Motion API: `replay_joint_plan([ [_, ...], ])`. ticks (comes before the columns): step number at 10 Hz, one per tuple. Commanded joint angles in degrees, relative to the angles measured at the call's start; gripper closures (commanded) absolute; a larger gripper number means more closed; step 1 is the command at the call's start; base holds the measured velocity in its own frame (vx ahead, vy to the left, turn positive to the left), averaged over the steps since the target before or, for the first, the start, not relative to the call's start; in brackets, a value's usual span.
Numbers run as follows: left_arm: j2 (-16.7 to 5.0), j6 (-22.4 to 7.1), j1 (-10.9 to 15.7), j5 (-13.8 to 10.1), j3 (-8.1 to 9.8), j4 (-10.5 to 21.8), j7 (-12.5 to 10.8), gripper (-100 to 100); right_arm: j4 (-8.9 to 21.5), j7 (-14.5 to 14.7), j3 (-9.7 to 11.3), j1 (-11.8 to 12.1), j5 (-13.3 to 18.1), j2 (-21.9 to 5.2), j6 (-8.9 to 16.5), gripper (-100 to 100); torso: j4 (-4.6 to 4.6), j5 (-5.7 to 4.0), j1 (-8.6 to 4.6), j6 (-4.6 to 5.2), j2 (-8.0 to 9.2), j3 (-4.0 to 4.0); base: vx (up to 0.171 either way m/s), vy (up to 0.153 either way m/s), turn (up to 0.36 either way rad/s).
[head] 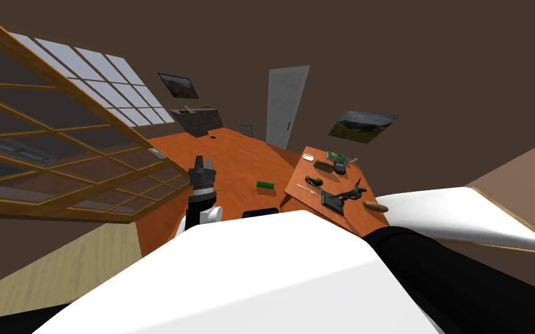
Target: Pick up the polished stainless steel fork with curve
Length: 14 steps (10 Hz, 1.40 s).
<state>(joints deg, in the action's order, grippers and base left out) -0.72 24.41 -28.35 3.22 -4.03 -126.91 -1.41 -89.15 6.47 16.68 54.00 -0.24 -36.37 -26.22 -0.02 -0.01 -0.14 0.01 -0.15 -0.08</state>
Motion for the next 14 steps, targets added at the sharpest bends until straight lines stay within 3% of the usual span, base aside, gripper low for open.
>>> replay_joint_plan([
  [1,0.00,0.00,0.00,0.00,0.00,0.00,0.00,0,2.40,0.54,1.09,0.18,0.35,-0.47,-0.01,-100,0.00,0.00,0.00,0.00,0.00,0.00,0.035,-0.010,0.259],
  [2,0.00,0.00,-0.01,0.00,0.01,0.00,0.00,0,4.05,0.98,2.96,0.44,0.70,-2.41,0.70,-100,0.00,0.00,-0.01,0.04,0.00,0.00,0.043,-0.008,0.452],
  [3,0.00,0.00,0.00,0.00,0.00,0.00,0.00,0,5.11,0.98,2.96,0.44,0.70,-2.41,0.70,-100,-0.01,-0.01,-0.03,-0.02,-0.04,-0.02,0.036,-0.018,0.206],
  [4,0.00,0.00,-0.01,0.00,0.01,0.00,0.00,0,6.87,1.45,4.86,0.61,1.07,-4.37,1.42,-100,-0.01,-0.01,-0.02,0.07,-0.02,-0.02,0.039,-0.011,0.354],
  [5,0.00,0.00,0.00,0.00,0.00,0.00,0.00,0,7.74,1.45,4.86,0.61,1.07,-4.37,1.42,-100,-0.01,-0.01,-0.02,0.00,-0.04,-0.02,0.037,-0.020,0.232],
  [7,0.00,0.00,-0.01,0.00,0.01,0.00,0.00,0,12.13,2.47,8.72,0.73,1.81,-8.06,2.89,-100,-0.01,-0.01,-0.05,0.01,-0.08,-0.04,0.061,-0.025,0.419],
  [8,-0.01,0.00,-0.01,0.00,0.01,0.00,0.00,0,12.78,2.47,8.72,0.73,1.81,-8.33,2.89,-100,-0.03,-0.02,-0.12,-0.01,-0.17,-0.09,0.049,-0.035,0.318],
  [10,-0.01,0.00,-0.01,0.00,0.01,0.00,0.00,0,16.81,3.57,12.60,0.64,2.57,-12.04,4.38,-100,-0.01,-0.01,-0.08,0.01,-0.06,-0.04,0.034,-0.038,0.433],
  [11,-0.01,0.00,-0.01,0.00,0.01,0.00,0.00,0,17.49,3.57,12.62,0.64,2.57,-12.16,4.38,-100,-0.02,-0.02,-0.14,0.02,-0.08,-0.05,0.030,-0.046,0.332],
  [14,-0.01,0.00,-0.01,0.00,0.02,0.00,0.00,0,23.45,5.29,18.20,-0.05,3.68,-17.24,6.58,-100,-0.01,-0.04,-0.20,0.03,-0.08,-0.05,0.030,-0.068,0.448],
])
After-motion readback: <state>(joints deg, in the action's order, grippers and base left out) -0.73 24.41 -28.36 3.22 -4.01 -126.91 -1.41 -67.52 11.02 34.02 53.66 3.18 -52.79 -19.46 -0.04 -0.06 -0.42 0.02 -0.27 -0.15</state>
